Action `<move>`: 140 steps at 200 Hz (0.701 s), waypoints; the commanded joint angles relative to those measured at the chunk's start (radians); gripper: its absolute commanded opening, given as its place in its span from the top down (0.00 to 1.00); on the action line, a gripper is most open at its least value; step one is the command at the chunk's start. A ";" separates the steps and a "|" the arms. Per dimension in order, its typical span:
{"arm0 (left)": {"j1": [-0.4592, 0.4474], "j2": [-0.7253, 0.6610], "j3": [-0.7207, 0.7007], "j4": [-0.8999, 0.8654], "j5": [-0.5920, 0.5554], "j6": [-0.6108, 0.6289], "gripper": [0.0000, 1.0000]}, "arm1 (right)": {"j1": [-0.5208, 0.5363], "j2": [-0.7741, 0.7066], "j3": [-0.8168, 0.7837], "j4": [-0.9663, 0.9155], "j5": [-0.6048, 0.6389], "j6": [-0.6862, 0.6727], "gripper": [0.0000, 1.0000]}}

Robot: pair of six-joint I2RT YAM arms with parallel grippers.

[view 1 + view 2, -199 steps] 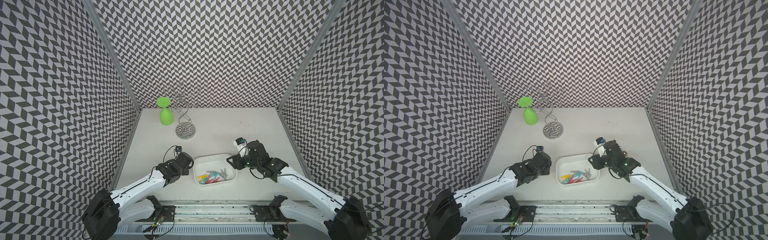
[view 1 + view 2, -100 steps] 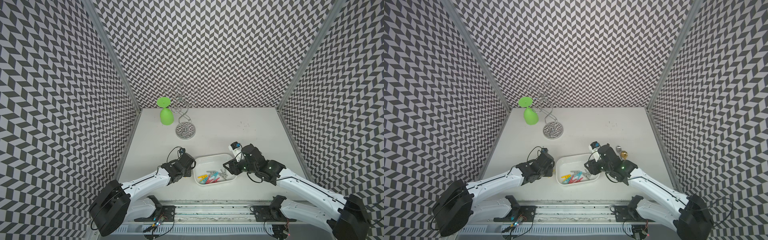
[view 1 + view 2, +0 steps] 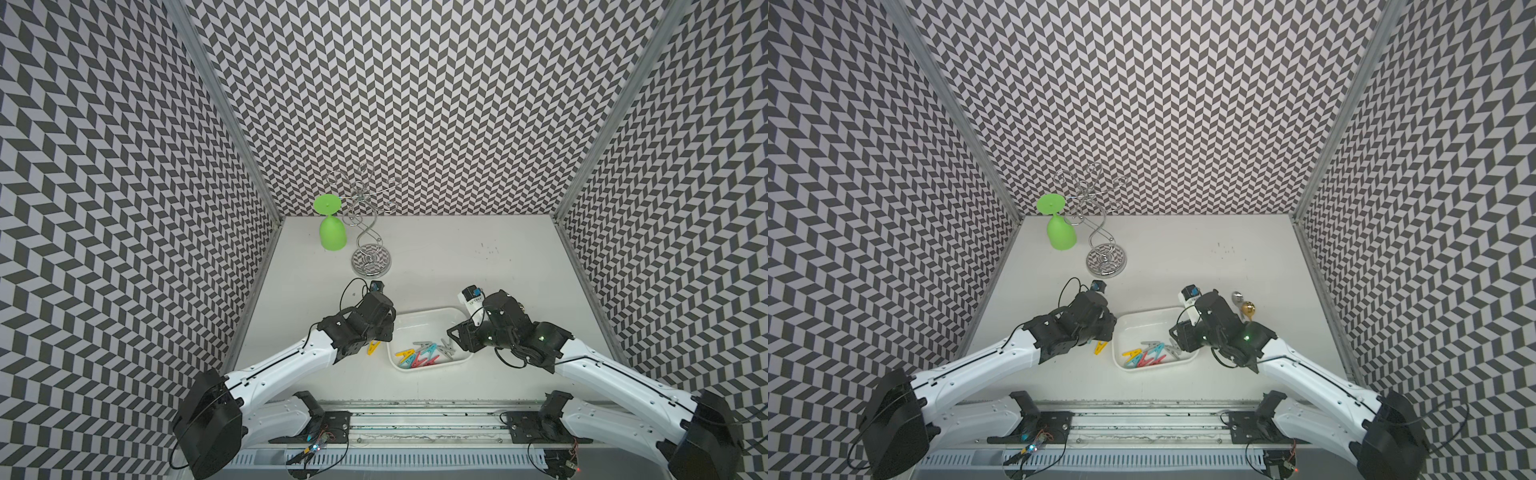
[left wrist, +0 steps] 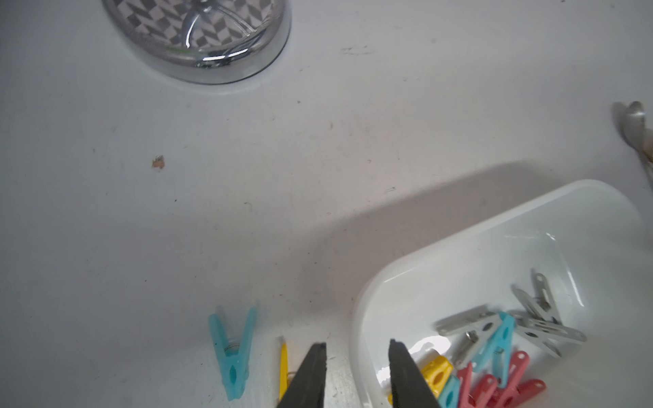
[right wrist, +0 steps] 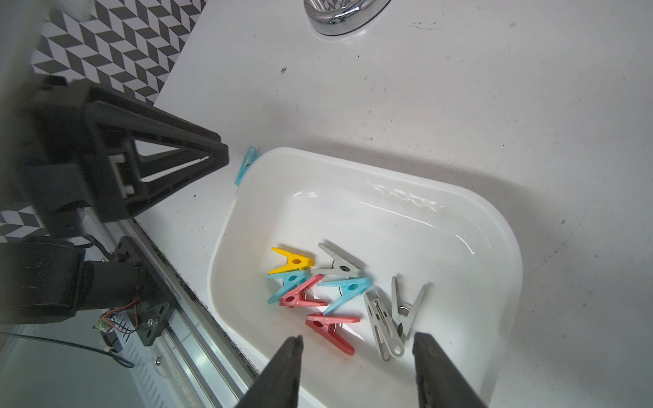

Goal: Take the clothespins out of the storage box
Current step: Place the clothespin at the center of the board, then pick up the clothespin from the storage box.

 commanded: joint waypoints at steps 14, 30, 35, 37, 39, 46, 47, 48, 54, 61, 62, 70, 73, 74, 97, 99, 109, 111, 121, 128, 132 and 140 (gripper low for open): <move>-0.049 0.013 0.096 -0.061 0.119 0.112 0.55 | 0.006 0.010 -0.010 0.022 0.018 0.009 0.47; -0.082 0.061 0.122 -0.089 0.154 0.126 0.53 | 0.007 0.025 -0.017 0.036 0.014 0.007 0.47; -0.092 0.079 0.127 -0.097 0.160 0.137 0.53 | 0.006 0.031 -0.018 0.041 0.013 0.004 0.47; -0.096 0.086 0.130 -0.101 0.162 0.148 0.53 | 0.007 0.034 -0.018 0.042 0.012 0.003 0.47; -0.100 0.093 0.132 -0.103 0.163 0.152 0.53 | 0.007 0.037 -0.017 0.042 0.012 0.001 0.47; -0.112 0.120 0.139 -0.113 0.167 0.160 0.51 | 0.006 0.047 -0.016 0.043 0.008 -0.002 0.47; -0.113 0.122 0.139 -0.115 0.168 0.162 0.51 | 0.006 0.048 -0.016 0.043 0.008 -0.003 0.47; -0.115 0.125 0.141 -0.116 0.168 0.163 0.51 | 0.007 0.050 -0.015 0.043 0.007 -0.004 0.47; -0.123 0.146 0.143 -0.123 0.168 0.169 0.49 | 0.007 0.059 -0.013 0.042 0.004 -0.007 0.47; -0.131 0.169 0.147 -0.127 0.167 0.175 0.48 | 0.007 0.068 -0.013 0.045 0.001 -0.008 0.47; -0.131 0.171 0.147 -0.127 0.166 0.176 0.48 | 0.007 0.069 -0.013 0.045 0.002 -0.008 0.47; -0.139 0.194 0.153 -0.131 0.160 0.181 0.47 | 0.006 0.076 -0.015 0.050 0.001 -0.011 0.47; -0.141 0.201 0.156 -0.133 0.158 0.182 0.47 | 0.006 0.075 -0.015 0.051 0.000 -0.009 0.47; -0.141 0.203 0.156 -0.133 0.157 0.183 0.47 | 0.007 0.077 -0.016 0.051 0.001 -0.010 0.47; -0.147 0.228 0.148 -0.114 0.146 0.201 0.46 | 0.007 0.084 -0.018 0.053 0.011 -0.007 0.47; -0.147 0.229 0.146 -0.111 0.145 0.203 0.46 | 0.006 0.084 -0.018 0.052 0.012 -0.007 0.47; -0.147 0.238 0.133 -0.089 0.144 0.210 0.46 | 0.007 0.079 -0.022 0.054 0.016 -0.002 0.47; -0.147 0.240 0.131 -0.085 0.145 0.211 0.46 | 0.006 0.077 -0.022 0.054 0.017 -0.002 0.47; -0.147 0.259 0.124 -0.071 0.148 0.218 0.46 | 0.007 0.069 -0.028 0.062 0.026 0.001 0.47; -0.148 0.271 0.119 -0.061 0.145 0.216 0.47 | 0.007 0.067 -0.027 0.060 0.037 0.002 0.47; -0.149 0.277 0.116 -0.057 0.140 0.214 0.48 | 0.007 0.067 -0.024 0.057 0.045 0.002 0.47; -0.149 0.284 0.112 -0.050 0.128 0.208 0.49 | 0.007 0.068 -0.021 0.052 0.053 0.002 0.47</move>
